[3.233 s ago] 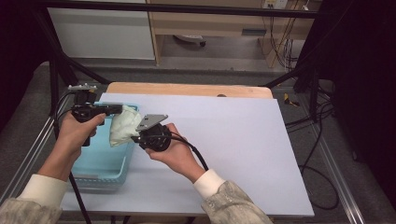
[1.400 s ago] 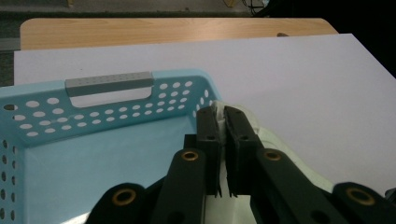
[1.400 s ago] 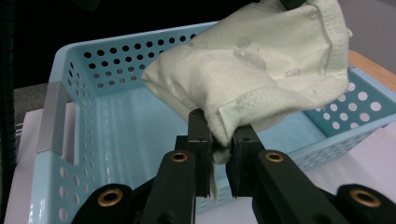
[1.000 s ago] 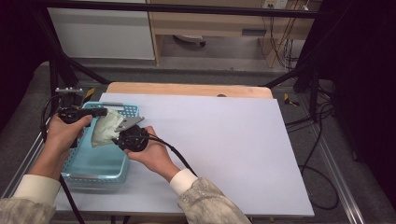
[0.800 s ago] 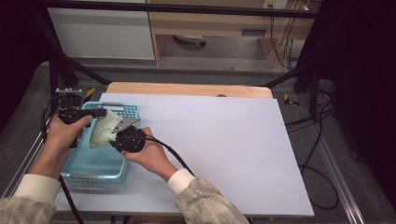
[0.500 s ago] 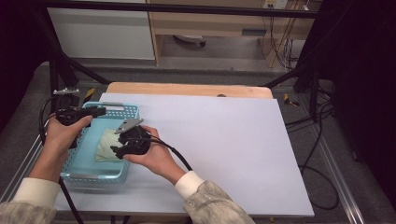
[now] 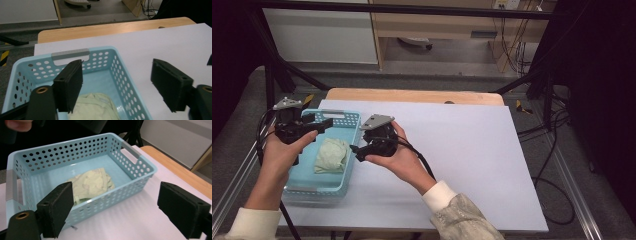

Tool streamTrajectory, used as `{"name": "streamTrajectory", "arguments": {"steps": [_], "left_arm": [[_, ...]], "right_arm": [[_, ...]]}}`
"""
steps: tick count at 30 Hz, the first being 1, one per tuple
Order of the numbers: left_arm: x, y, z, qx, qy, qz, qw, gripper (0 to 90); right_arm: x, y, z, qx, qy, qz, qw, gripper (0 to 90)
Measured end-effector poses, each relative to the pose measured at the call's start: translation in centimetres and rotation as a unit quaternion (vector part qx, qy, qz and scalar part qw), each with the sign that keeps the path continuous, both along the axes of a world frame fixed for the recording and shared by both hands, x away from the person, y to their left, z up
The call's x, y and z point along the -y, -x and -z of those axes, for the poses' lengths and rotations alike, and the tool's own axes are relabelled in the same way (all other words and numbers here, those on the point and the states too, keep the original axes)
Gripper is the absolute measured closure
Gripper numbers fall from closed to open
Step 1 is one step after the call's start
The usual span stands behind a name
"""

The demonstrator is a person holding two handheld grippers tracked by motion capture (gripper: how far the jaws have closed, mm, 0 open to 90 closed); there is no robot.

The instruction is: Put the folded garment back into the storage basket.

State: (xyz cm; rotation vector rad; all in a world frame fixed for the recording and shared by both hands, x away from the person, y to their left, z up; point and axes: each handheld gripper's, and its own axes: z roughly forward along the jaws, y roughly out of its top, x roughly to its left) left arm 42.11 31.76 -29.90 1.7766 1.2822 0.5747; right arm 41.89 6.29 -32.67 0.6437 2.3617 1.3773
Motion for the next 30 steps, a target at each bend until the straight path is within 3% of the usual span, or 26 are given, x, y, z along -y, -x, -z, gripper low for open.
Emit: {"name": "streamTrajectory", "arguments": {"steps": [5, 12, 19, 27, 30], "left_arm": [[1.3, 1.1, 0.3, 0.01, 0.001, 0.007, 0.9999, 16.7], [3.0, 2.2, 1.3, 0.021, 0.004, 0.023, 0.9995, 13.4], [4.4, 2.6, 2.1, 0.015, -0.002, 0.045, 0.9989, 9.1], [5.0, 3.4, 2.8, 0.016, 0.01, 0.06, 0.998, 6.2], [5.3, 3.5, 3.0, 0.018, 0.005, 0.062, 0.9979, 6.1]], "right_arm": [[1.8, -0.3, -0.9, 0.0, -0.007, 0.011, 0.9999, 9.5], [3.7, -0.7, -1.8, 0.007, -0.011, 0.026, 0.9996, 7.3], [5.0, -1.5, -1.8, -0.001, -0.012, 0.057, 0.9983, 6.9], [6.4, -2.2, -2.0, -0.008, -0.012, 0.05, 0.9987, 5.8], [6.9, -2.3, -2.2, -0.011, -0.013, 0.049, 0.9987, 5.8]]}}
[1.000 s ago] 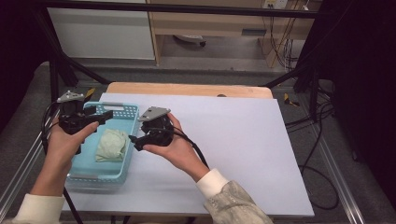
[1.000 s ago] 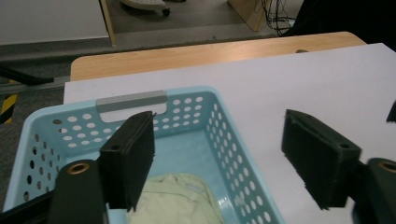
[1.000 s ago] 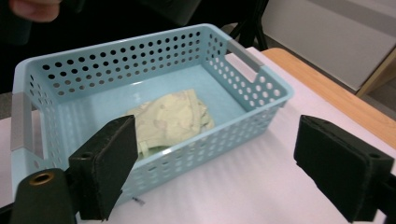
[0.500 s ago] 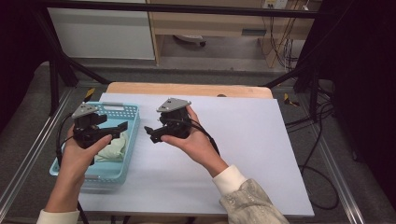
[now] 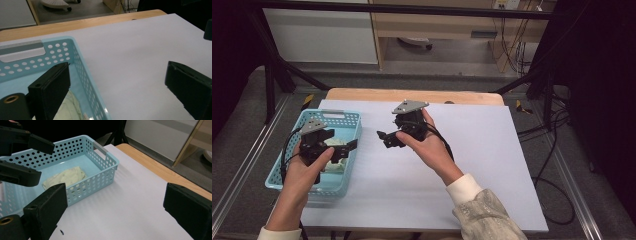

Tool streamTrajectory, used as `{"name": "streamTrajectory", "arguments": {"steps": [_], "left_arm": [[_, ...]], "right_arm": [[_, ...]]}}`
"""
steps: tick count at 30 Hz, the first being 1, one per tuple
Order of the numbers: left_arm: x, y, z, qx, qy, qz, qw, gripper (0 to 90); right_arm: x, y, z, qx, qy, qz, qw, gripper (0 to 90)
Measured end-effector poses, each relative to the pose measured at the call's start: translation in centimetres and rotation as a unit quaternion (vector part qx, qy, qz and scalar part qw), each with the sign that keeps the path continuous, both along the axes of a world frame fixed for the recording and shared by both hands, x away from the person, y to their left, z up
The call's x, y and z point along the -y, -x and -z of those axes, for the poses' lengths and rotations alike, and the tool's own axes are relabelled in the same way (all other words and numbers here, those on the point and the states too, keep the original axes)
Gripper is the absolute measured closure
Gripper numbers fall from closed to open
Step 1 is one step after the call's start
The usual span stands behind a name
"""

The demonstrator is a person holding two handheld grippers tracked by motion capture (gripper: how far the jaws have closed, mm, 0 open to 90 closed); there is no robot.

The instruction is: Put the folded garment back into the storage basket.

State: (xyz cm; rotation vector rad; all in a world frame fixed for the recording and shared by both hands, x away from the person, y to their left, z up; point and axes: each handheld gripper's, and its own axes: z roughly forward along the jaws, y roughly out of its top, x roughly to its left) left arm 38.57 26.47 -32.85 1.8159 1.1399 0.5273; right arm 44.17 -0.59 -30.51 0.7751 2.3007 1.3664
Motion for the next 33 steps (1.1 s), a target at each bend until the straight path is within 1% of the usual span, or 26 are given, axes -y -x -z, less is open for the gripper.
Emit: {"name": "streamTrajectory", "arguments": {"steps": [2, 5, 8, 10, 14, 17, 18, 20, 24, 28, 33], "left_arm": [[0.2, 0.1, 0.1, -0.002, 0.0, 0.003, 1.0, 6.0], [0.4, 0.3, 0.1, 0.002, -0.001, 0.005, 1.0, 6.1], [0.6, 0.4, 0.3, 0.003, -0.009, 0.009, 0.9999, 5.9], [0.7, 0.5, 0.5, 0.001, -0.007, 0.009, 0.9999, 5.9], [1.0, 0.7, 0.9, -0.001, -0.008, 0.015, 0.9999, 5.9], [0.9, 0.9, 1.0, 0.012, -0.003, 0.009, 0.9999, 6.0], [0.8, 0.9, 1.1, 0.013, -0.001, 0.008, 0.9999, 6.0], [0.6, 0.8, 1.2, 0.011, 0.004, 0.011, 0.9999, 6.1], [0.4, 0.8, 1.4, 0.005, 0.004, 0.012, 0.9999, 6.1], [0.4, 0.7, 1.6, 0.004, 0.006, 0.013, 0.9999, 6.1], [0.5, 0.8, 1.7, 0.004, 0.004, 0.018, 0.9998, 6.2]], "right_arm": [[0.3, 0.0, -0.1, 0.002, 0.0, 0.002, 1.0, 5.8], [0.7, 0.0, -0.1, 0.005, 0.002, 0.004, 1.0, 5.8], [1.4, 0.1, -0.3, 0.005, 0.003, 0.004, 1.0, 5.9], [1.9, 0.1, -0.3, 0.004, 0.001, 0.006, 1.0, 6.7], [3.2, 0.1, -0.5, 0.004, -0.003, 0.009, 0.9999, 7.3], [4.5, -0.1, -0.7, 0.007, -0.006, 0.013, 0.9999, 7.6], [4.9, -0.1, -0.8, 0.007, -0.007, 0.015, 0.9998, 7.6], [5.7, -0.1, -0.9, 0.008, -0.008, 0.018, 0.9998, 7.6], [7.3, -0.2, -1.1, 0.008, -0.01, 0.03, 0.9995, 8.8], [9.0, -0.3, -1.2, 0.007, -0.012, 0.04, 0.9991, 9.8], [10.7, -0.3, -1.3, 0.005, -0.018, 0.054, 0.9983, 9.2]]}}
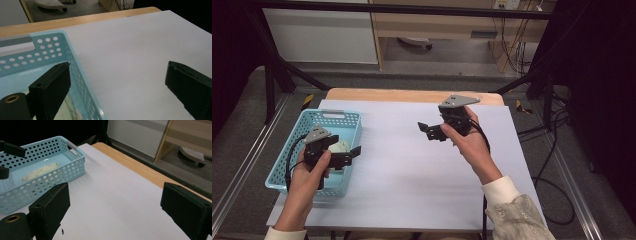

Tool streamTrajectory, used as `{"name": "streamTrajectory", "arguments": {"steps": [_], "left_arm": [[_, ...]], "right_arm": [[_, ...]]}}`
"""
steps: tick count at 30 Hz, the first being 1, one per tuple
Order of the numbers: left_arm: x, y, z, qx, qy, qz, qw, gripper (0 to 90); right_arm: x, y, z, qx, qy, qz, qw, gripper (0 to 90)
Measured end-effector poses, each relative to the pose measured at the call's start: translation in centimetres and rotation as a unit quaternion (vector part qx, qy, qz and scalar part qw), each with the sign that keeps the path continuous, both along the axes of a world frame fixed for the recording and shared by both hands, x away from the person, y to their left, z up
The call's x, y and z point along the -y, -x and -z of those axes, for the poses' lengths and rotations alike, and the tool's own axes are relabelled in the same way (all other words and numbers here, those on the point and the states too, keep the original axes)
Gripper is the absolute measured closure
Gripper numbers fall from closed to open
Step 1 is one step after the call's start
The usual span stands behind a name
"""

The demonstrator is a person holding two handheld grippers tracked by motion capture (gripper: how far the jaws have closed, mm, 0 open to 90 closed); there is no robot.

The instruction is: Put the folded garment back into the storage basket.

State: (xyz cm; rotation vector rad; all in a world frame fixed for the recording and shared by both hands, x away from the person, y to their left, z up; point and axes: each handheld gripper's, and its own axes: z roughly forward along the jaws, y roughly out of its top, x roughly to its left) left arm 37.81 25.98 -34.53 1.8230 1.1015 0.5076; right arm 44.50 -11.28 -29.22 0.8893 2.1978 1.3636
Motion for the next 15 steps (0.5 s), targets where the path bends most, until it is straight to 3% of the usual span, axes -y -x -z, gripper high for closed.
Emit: {"name": "streamTrajectory", "arguments": {"steps": [15], "left_arm": [[0.2, 0.4, 0.5, -0.005, -0.002, 0.008, 1.0, 6.1]], "right_arm": [[4.1, 0.7, 0.9, 0.0, -0.003, 0.031, 0.9995, 7.0]]}}
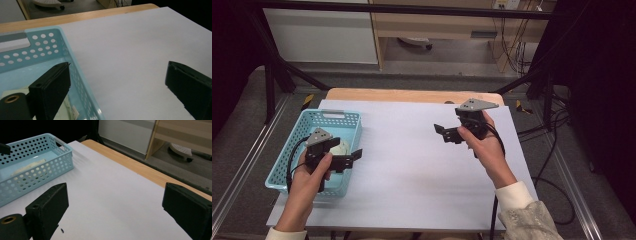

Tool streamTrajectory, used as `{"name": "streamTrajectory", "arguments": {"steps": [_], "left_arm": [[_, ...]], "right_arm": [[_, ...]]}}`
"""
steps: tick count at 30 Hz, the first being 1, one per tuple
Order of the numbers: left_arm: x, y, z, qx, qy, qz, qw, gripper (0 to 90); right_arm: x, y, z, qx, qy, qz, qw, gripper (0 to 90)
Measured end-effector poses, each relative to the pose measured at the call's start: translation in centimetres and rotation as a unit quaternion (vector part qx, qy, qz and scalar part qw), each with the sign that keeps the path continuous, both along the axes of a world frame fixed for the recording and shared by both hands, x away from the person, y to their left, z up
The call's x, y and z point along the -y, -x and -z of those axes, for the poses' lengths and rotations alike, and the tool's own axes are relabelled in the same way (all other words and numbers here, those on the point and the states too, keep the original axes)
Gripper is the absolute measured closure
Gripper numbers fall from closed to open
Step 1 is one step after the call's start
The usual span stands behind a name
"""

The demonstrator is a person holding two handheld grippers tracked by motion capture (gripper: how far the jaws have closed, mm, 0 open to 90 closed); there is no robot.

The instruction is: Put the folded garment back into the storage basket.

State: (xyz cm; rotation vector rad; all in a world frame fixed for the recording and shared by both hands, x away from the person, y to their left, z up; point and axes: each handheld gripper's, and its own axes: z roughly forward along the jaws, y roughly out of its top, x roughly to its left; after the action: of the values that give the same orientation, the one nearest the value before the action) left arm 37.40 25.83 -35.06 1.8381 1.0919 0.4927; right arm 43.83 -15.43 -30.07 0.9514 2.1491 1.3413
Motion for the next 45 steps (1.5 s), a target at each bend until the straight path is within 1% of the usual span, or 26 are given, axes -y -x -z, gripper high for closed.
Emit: {"name": "streamTrajectory", "arguments": {"steps": [6, 10, 12, 15, 17, 22, 26, 30, 32, 36, 39, 42, 45], "left_arm": [[-0.3, 0.3, 0.4, -0.001, 0.004, 0.004, 1.0, 5.8], [-0.5, 0.5, 0.5, -0.001, 0.009, 0.003, 1.0, 5.8], [-0.6, 0.6, 0.6, 0.0, 0.01, 0.005, 0.9999, 5.8], [-0.5, 0.6, 0.8, -0.002, 0.011, 0.009, 0.9999, 5.7], [-0.5, 0.7, 0.9, -0.003, 0.01, 0.012, 0.9999, 5.5], [-0.6, 0.8, 1.2, -0.005, 0.012, 0.017, 0.9998, 5.2], [-0.6, 0.8, 1.3, -0.003, 0.014, 0.02, 0.9997, 5.2], [-0.5, 0.9, 1.3, -0.003, 0.014, 0.023, 0.9996, 5.2], [-0.5, 0.9, 1.3, -0.003, 0.015, 0.024, 0.9996, 5.2], [-0.4, 1.0, 1.5, -0.007, 0.018, 0.026, 0.9995, 5.2], [-0.4, 1.0, 1.7, -0.008, 0.018, 0.026, 0.9995, 5.2], [-0.4, 1.0, 1.8, -0.011, 0.018, 0.029, 0.9994, 5.2], [-0.4, 1.1, 1.9, -0.012, 0.019, 0.027, 0.9994, 5.2]], "right_arm": [[2.3, 0.9, 0.6, 0.008, -0.008, 0.02, 0.9997, 6.7], [3.9, 1.6, 1.3, 0.014, -0.022, 0.037, 0.999, 6.4], [4.6, 1.9, 1.8, 0.015, -0.026, 0.047, 0.9984, 6.5], [5.6, 2.4, 2.7, 0.014, -0.024, 0.057, 0.998, 6.6], [6.4, 2.7, 3.3, 0.014, -0.028, 0.064, 0.9975, 8.9], [8.2, 3.6, 4.8, 0.013, -0.036, 0.083, 0.9959, 8.6], [9.8, 4.5, 6.0, 0.008, -0.048, 0.1, 0.9939, 8.6], [11.2, 5.4, 7.1, 0.009, -0.059, 0.114, 0.9917, 8.8], [11.8, 5.8, 7.6, 0.011, -0.06, 0.118, 0.9912, 8.9], [12.5, 6.6, 8.5, 0.006, -0.061, 0.123, 0.9904, 8.8], [12.8, 7.0, 9.1, 0.003, -0.058, 0.124, 0.9906, 8.6], [12.9, 7.4, 9.8, -0.005, -0.059, 0.123, 0.9906, 8.3], [13.0, 7.8, 10.3, -0.012, -0.054, 0.12, 0.9912, 8.1]]}}
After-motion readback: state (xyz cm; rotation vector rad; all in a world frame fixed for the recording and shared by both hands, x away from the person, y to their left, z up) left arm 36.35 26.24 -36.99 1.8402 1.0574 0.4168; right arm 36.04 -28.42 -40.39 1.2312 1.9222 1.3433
